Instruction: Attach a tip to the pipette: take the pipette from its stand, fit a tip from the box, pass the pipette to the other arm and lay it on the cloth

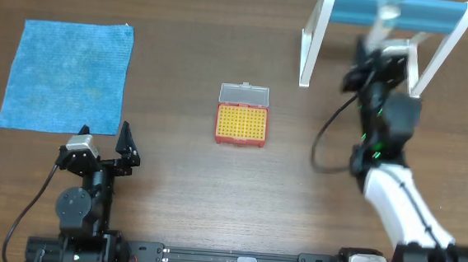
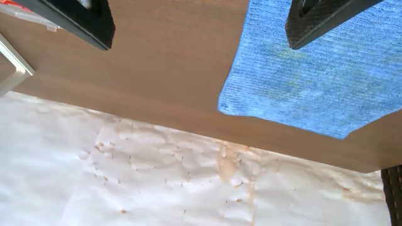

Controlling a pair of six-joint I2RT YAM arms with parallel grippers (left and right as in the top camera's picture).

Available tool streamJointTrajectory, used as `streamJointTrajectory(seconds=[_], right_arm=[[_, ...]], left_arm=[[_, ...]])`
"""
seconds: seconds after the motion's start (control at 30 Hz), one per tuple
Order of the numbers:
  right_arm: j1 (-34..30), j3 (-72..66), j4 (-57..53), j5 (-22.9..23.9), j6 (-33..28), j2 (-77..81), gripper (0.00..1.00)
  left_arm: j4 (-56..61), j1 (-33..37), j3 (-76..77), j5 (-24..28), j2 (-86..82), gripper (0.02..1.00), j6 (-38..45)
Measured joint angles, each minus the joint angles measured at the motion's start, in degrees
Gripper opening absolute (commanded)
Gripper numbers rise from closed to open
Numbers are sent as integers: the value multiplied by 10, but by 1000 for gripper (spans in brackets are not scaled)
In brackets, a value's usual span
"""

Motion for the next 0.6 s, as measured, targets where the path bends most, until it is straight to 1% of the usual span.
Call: streamJointTrajectory(seconds=[0.07, 0.13, 0.2, 0.23, 0.3, 0.43, 0.6], right_arm=[[72, -69, 129, -38, 0, -28, 80], [125, -125, 224, -49, 0, -24, 80], [188, -167, 278, -65, 0, 4, 80], [203, -170, 296, -66, 1, 22, 82], [230, -168, 304, -68, 12, 61, 77], [250, -136, 305, -70, 46, 139, 80], [278, -77, 304, -70, 57, 220, 80]], left_arm=[[0, 0, 0, 0, 0, 879, 0], [0, 0, 0, 0, 0, 879, -2], [0, 0, 0, 0, 0, 879, -2], [0, 0, 0, 0, 0, 879, -2], [0, 0, 0, 0, 0, 879, -2], [0, 0, 0, 0, 0, 879, -2], [0, 0, 0, 0, 0, 879, -2]])
